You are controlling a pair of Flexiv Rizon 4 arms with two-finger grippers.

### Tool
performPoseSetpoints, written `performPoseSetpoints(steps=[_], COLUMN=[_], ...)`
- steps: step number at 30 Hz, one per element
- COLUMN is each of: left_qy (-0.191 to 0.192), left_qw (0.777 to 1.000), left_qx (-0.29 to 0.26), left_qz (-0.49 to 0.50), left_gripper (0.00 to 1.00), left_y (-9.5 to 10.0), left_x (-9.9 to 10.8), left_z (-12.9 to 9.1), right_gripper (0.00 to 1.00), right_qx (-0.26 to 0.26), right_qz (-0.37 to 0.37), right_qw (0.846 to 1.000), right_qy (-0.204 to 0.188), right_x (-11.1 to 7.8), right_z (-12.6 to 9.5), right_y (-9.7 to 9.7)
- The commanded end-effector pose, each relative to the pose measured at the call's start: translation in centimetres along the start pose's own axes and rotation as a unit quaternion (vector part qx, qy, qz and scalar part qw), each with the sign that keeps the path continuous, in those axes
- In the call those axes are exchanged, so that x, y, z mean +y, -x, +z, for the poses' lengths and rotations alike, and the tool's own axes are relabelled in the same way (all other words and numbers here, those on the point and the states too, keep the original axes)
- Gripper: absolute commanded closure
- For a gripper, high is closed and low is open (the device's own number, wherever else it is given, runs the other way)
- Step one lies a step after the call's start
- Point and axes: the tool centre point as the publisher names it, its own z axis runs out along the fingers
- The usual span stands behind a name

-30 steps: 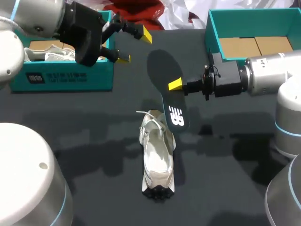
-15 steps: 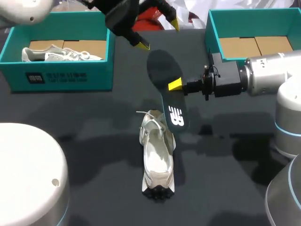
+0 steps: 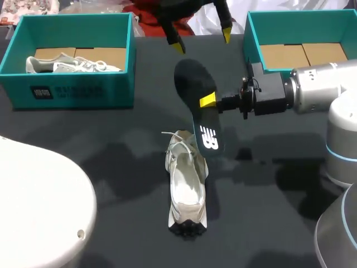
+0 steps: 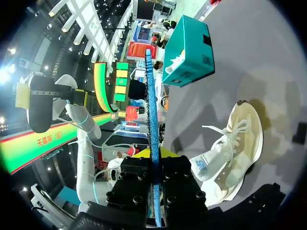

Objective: Take the shoe out of the shoebox, open the shoe tongue, remove and reinsert the insole, then place the shoe into the shoebox

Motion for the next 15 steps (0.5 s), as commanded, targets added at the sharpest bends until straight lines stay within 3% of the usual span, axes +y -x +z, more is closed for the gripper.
performPoseSetpoints(steps=[1, 15], left_qy=[0.001, -0.004], left_qw=[0.986, 0.984], left_qx=[0.167, 0.175], left_qz=[-0.005, -0.035], left_gripper=[0.00, 0.00], left_y=[0.72, 0.21], left_x=[-0.14, -0.85], left_z=[0.05, 1.03], right_gripper=[1.00, 1.00], right_qx=[-0.001, -0.001], right_qz=[0.001, 0.001], right_qw=[1.000, 1.000], right_qy=[0.001, 0.001], right_x=[-0.08, -0.08], right_z=[0.10, 0.10], right_y=[-0.01, -0.01])
